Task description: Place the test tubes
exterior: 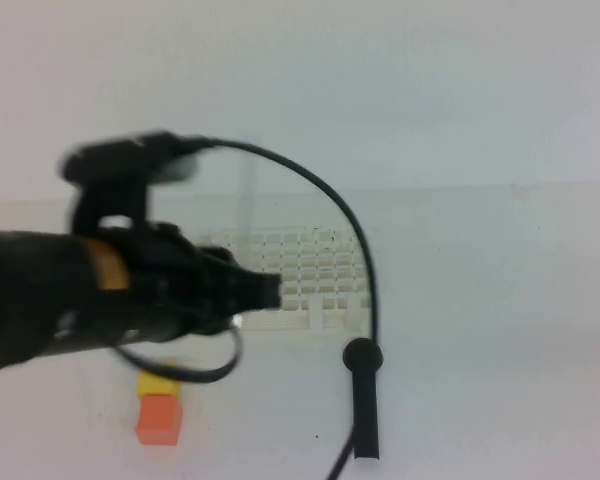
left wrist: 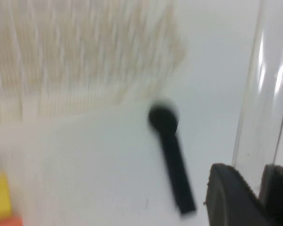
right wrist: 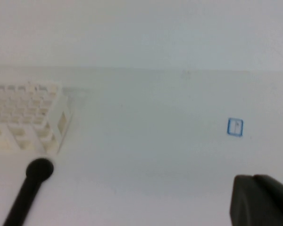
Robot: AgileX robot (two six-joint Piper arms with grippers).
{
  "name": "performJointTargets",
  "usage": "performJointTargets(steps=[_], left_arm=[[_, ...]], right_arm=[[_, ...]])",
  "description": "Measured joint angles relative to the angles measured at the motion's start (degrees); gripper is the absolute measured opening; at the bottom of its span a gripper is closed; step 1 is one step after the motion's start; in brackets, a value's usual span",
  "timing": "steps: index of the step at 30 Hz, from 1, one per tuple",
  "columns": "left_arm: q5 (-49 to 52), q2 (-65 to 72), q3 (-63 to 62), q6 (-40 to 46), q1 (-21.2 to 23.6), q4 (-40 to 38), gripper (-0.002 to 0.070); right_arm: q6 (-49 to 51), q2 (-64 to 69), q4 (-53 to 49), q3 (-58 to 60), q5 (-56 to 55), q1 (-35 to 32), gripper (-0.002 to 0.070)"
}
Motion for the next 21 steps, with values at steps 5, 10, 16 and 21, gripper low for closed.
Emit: performJointTargets(steps=[5, 10, 16, 21], left_arm=[[-17.6, -11.1, 10.5, 1.3, 0.0, 2.8, -0.0001], [-36.9, -19.4, 25.4, 1.4, 0.0, 3.1, -0.0001], [-64.1, -22.3, 40.4, 0.9, 0.0, 4.3, -0.0001], [-74.9, -22.1, 45.8, 3.1, 0.0, 10.6, -0.0001]], right_arm=[[-0.2, 0.0, 7.4, 0.0, -7.8, 0.0, -0.0001], [-13.9, 0.0, 23.7, 0.0, -8.4, 0.0, -0.0001], [-49.8, 0.3, 49.6, 0.0, 0.8, 2.9, -0.0001], [-68.0, 4.2, 61.8, 0.0, 9.0, 9.9, -0.0001]])
